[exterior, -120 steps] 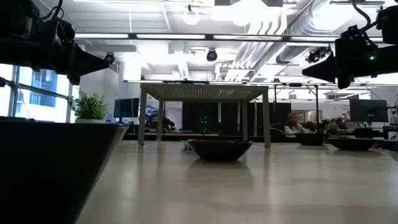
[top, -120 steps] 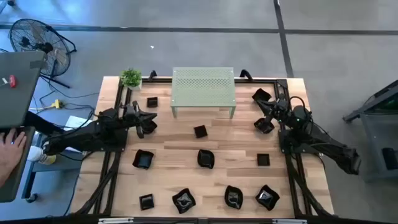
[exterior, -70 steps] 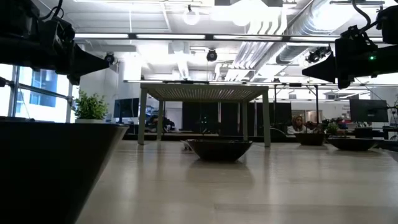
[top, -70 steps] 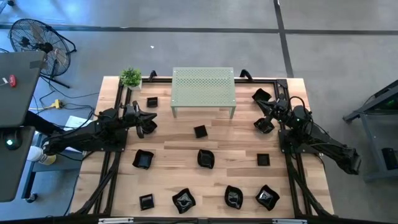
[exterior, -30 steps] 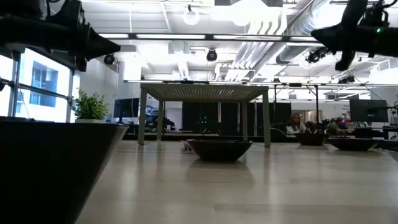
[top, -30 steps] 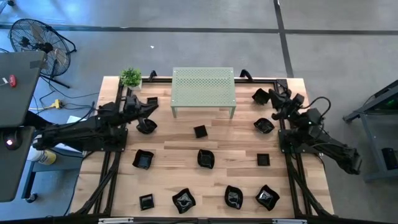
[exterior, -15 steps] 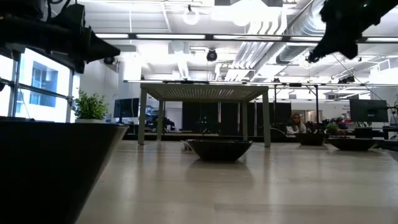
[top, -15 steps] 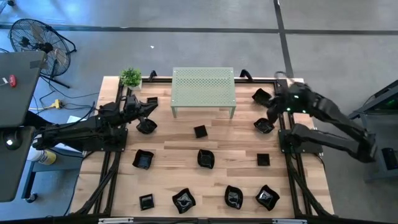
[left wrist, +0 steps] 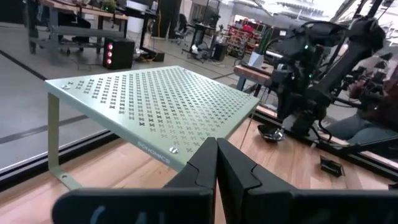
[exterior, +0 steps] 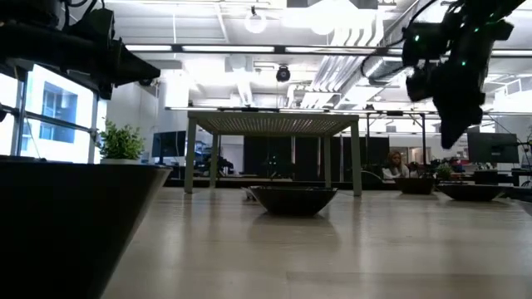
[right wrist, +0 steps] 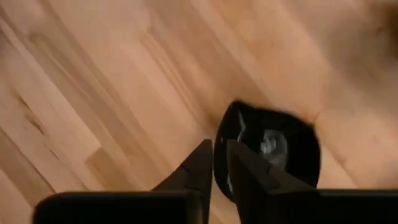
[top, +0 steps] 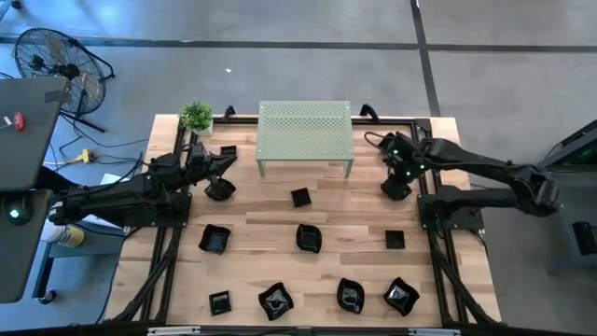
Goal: Pick & Place Mini shaped plates
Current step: Put the black leaf-shaped plate on the shelf, then put the black square plate on the shelf
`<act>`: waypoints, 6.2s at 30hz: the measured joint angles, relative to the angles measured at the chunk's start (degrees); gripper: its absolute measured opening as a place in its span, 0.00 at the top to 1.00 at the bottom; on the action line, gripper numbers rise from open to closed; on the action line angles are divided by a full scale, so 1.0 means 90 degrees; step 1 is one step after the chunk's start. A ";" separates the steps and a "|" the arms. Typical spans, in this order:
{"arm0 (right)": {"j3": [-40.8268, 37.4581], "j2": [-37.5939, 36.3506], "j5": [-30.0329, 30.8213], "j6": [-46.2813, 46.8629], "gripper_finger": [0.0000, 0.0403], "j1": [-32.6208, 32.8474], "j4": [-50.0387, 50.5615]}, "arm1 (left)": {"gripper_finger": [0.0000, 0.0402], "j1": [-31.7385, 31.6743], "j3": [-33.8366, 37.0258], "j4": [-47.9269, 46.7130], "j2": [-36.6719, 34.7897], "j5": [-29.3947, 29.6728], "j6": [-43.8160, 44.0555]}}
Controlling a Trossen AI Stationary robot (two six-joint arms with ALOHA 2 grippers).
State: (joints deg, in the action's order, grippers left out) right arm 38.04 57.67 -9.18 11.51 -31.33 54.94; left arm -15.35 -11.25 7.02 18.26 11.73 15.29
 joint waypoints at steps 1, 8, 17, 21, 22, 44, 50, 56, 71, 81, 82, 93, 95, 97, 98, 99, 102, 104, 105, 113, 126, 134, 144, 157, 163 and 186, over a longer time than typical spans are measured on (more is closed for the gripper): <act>-0.0020 0.0089 0.0010 0.0004 0.85 0.0070 0.0058 | 1.00 0.0000 0.0000 0.0002 0.0000 0.0000 0.0000; -0.0042 0.0644 0.0555 0.0481 0.76 0.0627 -0.0189 | 1.00 0.0000 0.0000 -0.0089 0.0000 0.0285 -0.0051; -0.0048 0.1697 0.1159 0.1437 0.76 0.1193 -0.0539 | 1.00 0.0000 0.0000 -0.0099 -0.0002 0.0294 -0.0051; -0.0048 0.2014 0.1395 0.1569 0.75 0.1275 -0.0591 | 1.00 0.0000 0.0000 -0.0124 -0.0002 0.0228 -0.0051; -0.0048 0.2079 0.1421 0.1567 0.75 0.1290 -0.0628 | 1.00 0.0000 0.0000 -0.0136 -0.0002 0.0223 -0.0051; -0.0046 0.2095 0.1463 0.1775 0.98 0.1306 -0.0404 | 1.00 0.0000 0.0000 -0.0133 0.0000 0.0211 -0.0050; 0.0079 0.1394 0.1087 0.1792 0.99 0.1385 0.0191 | 1.00 0.0000 0.0000 -0.0133 0.0000 0.0211 -0.0049; 0.0575 0.0727 0.0932 0.1742 0.99 0.1609 0.0853 | 1.00 0.0000 0.0000 -0.0133 0.0000 0.0211 -0.0049; 0.4074 0.1058 0.1893 0.0735 0.99 0.1737 0.0412 | 1.00 0.0000 0.0000 -0.0135 0.0000 0.0212 -0.0001; 0.5653 0.2981 0.1703 -0.5774 0.99 0.1166 -0.0598 | 1.00 0.0000 0.0000 -0.0252 0.0000 0.0240 -0.0002; 0.5661 0.3116 0.1719 -0.6334 0.99 0.1102 -0.0672 | 1.00 0.0000 0.0000 -0.0309 -0.0002 0.0240 -0.0002; 0.5659 0.4086 0.1606 -0.8783 0.99 0.0102 -0.0566 | 1.00 0.0000 0.0000 -0.0524 -0.0002 0.0248 -0.0002; 0.5659 0.4147 0.1573 -0.9141 1.00 -0.0003 -0.0564 | 1.00 0.0000 0.0000 -0.0533 -0.0002 0.0255 -0.0002; 0.5659 0.4214 0.1520 -0.9419 0.99 -0.0102 -0.0564 | 1.00 0.0000 0.0000 -0.0573 -0.0002 0.0259 -0.0002; 0.5649 0.4238 0.1438 -0.9526 0.99 -0.0148 -0.0587 | 1.00 0.0000 0.0000 -0.0588 0.0000 0.0260 -0.0002; 0.5588 0.4238 0.1311 -0.9578 0.99 -0.0204 -0.0690 | 1.00 0.0000 0.0000 -0.0615 -0.0002 0.0260 -0.0005; 0.5299 0.4233 0.1364 -0.9753 0.99 -0.0276 -0.1054 | 1.00 0.0000 0.0000 -0.0665 0.0000 0.0260 -0.0003; 0.5061 0.4236 0.1512 -0.9971 0.99 -0.0282 -0.1228 | 1.00 0.0000 0.0000 -0.0667 0.0000 0.0262 -0.0005; 0.4963 0.4238 0.1591 -1.0027 0.99 -0.0280 -0.1339 | 1.00 0.0000 0.0000 -0.0667 0.0000 0.0262 -0.0005; 0.4763 0.4209 0.1960 -1.0122 0.97 -0.0226 -0.1569 | 1.00 0.0000 0.0000 -0.0667 -0.0002 0.0260 -0.0005; 0.4753 0.3875 0.2955 -0.9157 0.70 0.0208 -0.2133 | 1.00 0.0000 0.0000 -0.0570 0.0000 0.0191 -0.0002; 0.4753 0.2696 0.2309 -0.4823 0.81 0.0714 -0.1211 | 1.00 0.0001 0.0000 -0.0024 -0.0002 -0.0164 0.0220; 0.2034 0.0525 0.1035 -0.0335 0.97 0.1405 -0.2986 | 1.00 0.0002 -0.0090 -0.0240 0.0370 -0.0430 0.0671; -0.0242 -0.0546 0.1427 0.2011 0.99 0.2439 -0.4913 | 1.00 0.0002 -0.1950 -0.2092 0.2123 -0.1690 0.0212; -0.0250 -0.0537 0.1403 0.1785 0.99 0.2460 -0.4883 | 1.00 0.0159 -0.2704 -0.3499 0.2802 -0.2443 -0.0270; -0.0250 -0.0534 0.1602 0.1442 0.99 0.2440 -0.4899 | 0.92 -0.4561 -0.3322 -0.5451 0.4662 -0.2812 0.2183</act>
State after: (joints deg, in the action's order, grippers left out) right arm 35.79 52.86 5.23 24.48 -9.37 10.85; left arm -56.40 -41.15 -42.04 60.22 -13.58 34.94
